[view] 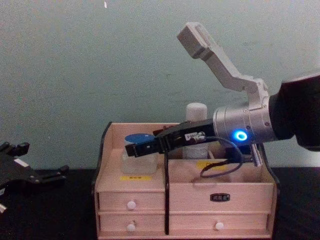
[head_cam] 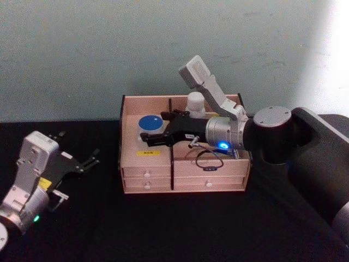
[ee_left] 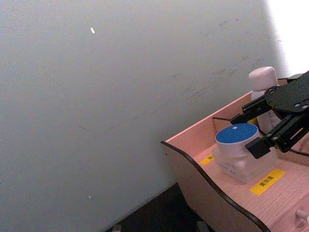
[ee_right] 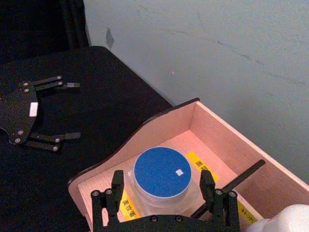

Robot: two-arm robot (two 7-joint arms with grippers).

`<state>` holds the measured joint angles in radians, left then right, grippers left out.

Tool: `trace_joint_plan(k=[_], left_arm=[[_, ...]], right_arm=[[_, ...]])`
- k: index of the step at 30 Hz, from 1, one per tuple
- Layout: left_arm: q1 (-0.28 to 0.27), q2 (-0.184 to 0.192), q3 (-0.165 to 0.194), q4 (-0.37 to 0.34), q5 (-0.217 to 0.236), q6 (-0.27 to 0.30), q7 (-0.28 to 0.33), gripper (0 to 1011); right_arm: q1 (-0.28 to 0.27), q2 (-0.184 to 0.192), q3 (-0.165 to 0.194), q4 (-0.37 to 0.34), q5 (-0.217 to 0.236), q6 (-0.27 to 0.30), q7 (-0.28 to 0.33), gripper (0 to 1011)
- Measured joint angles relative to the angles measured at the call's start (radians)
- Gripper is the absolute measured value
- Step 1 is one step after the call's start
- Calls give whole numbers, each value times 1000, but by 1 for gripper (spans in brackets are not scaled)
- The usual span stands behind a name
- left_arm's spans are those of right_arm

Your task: Pick up the facial cleanser and watermelon frost from the table and place them into the tiered storage box.

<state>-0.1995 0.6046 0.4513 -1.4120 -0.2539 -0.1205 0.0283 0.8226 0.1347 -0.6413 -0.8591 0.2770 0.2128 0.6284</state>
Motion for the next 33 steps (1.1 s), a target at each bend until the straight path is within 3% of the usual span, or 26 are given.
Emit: trace_joint_plan(k=[8, 13, 17, 19, 20, 26, 33], left_arm=[[0, 0, 0, 0, 0, 0, 0, 1001], [0, 0, 0, 0, 0, 0, 0, 1001], [0, 0, 0, 0, 0, 0, 0, 1001], [0, 0, 0, 0, 0, 0, 0, 1001], [0, 0, 0, 0, 0, 0, 0, 1002], [0, 0, 0, 0, 0, 0, 0, 1001], [0, 0, 0, 0, 0, 0, 0, 1001]], right_arm=[[-5, 2, 7, -9, 4, 0, 1, 1000], [-24, 21, 26, -68, 24, 0, 3, 1000], [-58, 50, 50, -157, 50, 3, -9, 1000], [-58, 50, 50, -157, 50, 3, -9, 1000], [-88, 74, 70, -223, 70, -2, -22, 1000], [-167, 141, 119, -371, 116, -15, -63, 1000], [-252, 207, 178, -487, 142, -30, -139, 1000]])
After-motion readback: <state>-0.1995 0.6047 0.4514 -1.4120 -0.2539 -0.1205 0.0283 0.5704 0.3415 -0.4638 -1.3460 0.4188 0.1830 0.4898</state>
